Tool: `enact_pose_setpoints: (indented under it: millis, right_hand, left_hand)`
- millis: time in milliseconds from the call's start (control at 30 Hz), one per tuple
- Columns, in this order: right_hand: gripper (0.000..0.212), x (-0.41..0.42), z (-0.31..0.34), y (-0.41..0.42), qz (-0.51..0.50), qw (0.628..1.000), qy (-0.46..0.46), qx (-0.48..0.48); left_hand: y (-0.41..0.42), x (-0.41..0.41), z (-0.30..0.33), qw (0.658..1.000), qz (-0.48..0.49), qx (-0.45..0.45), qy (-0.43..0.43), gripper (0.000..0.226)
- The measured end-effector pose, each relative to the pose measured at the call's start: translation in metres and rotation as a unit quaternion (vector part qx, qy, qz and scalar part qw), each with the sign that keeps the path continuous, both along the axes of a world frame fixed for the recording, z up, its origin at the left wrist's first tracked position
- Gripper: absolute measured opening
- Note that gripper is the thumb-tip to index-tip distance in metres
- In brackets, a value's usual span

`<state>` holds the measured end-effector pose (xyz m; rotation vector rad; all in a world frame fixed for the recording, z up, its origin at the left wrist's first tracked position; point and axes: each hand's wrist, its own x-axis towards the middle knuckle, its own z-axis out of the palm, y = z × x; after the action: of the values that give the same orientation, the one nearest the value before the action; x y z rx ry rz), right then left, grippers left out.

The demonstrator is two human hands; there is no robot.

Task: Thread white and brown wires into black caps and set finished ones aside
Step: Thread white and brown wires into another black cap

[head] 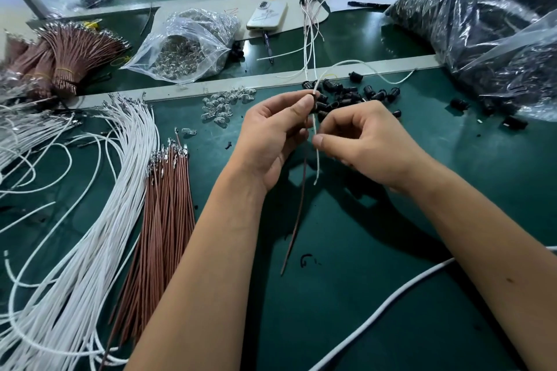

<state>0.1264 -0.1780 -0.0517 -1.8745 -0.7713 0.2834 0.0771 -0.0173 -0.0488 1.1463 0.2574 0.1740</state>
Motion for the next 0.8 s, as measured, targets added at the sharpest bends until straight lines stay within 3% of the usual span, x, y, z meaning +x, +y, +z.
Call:
enact_pose_setpoints:
  millis: [133,267,367,600,733,800]
  right_hand:
    - [0.022,-0.002,0.005,-0.003,0.064,0.997,0.024,-0.024]
    - [0.027,-0.001,0.002,0.003,-0.013,0.997,0.043,0.056]
    - [0.024,0.001,0.001,0.003,-0.032,0.997,0.037,0.062]
    - [0.027,0.003,0.008,-0.010,0.111,0.992,0.059,-0.012]
    - [0.033,0.006,0.003,-0.004,-0.016,0.995,0.068,0.066]
    - [0.029,0.007,0.002,-0.003,-0.024,0.997,0.036,0.056]
  left_hand:
    - [0.000,0.003,0.001,0.995,0.059,-0.076,-0.029,0.010]
    - [-0.010,0.007,0.002,0.996,0.059,-0.067,-0.022,0.007]
    - [-0.018,0.008,0.005,0.996,0.062,-0.057,-0.010,0.006]
    - [-0.016,0.013,0.010,0.988,0.095,-0.121,-0.017,0.016]
    - [-0.022,0.011,0.003,0.991,0.064,-0.116,-0.010,0.007]
    - [-0.024,0.011,0.001,0.994,0.050,-0.100,-0.010,0.009]
